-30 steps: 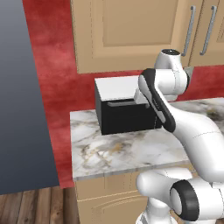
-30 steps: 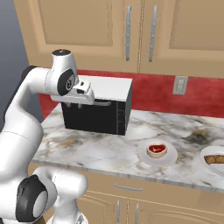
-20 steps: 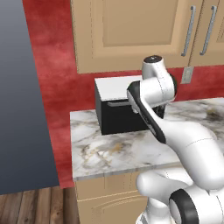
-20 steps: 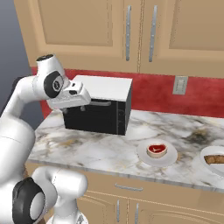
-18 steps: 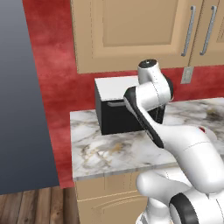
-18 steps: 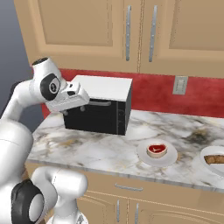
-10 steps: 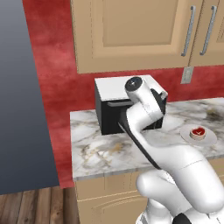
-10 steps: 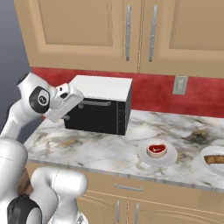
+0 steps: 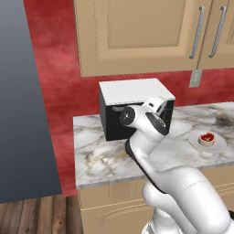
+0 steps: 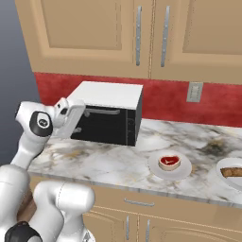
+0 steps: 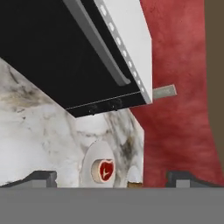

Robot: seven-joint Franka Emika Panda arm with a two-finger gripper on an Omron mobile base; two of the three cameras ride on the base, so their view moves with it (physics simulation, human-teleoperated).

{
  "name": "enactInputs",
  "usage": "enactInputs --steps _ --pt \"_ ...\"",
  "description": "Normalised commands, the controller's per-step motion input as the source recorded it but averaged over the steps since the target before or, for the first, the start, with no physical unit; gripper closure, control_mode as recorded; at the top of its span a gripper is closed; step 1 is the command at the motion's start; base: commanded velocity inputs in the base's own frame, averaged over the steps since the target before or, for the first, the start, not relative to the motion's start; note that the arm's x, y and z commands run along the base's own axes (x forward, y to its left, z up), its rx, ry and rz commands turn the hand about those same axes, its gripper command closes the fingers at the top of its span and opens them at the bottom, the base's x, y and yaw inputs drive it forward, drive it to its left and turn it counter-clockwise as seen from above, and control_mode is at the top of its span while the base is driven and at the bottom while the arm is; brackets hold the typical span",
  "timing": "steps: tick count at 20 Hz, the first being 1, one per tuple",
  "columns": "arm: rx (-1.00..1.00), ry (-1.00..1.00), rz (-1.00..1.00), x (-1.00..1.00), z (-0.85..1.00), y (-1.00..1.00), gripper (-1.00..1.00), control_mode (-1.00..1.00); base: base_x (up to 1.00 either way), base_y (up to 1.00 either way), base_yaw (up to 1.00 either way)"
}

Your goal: Open the toaster oven door. Place the baguette on the bottom rack in the toaster oven and place the steak on the top rack.

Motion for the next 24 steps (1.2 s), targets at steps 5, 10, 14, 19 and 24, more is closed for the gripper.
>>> enactInputs --steps 5,10,14,19,24 --pt "-0.06 -0.07 -0.02 0.31 0.00 0.05 -1.00 -1.00 0.00 0.00 0.00" --pt "-0.10 -0.06 0.00 0.22 0.00 0.13 -1.00 -1.00 0.00 0.00 0.00" --pt "-0.06 -0.05 0.00 0.22 -0.06 0.00 -1.00 -1.00 0.00 0.00 0.00" --pt "-0.01 -0.02 0.00 0.41 -0.11 0.00 -1.00 -1.00 0.00 0.00 0.00" --pt "0.00 -0.04 0.02 0.46 -0.12 0.00 -1.00 -1.00 0.00 0.00 0.00"
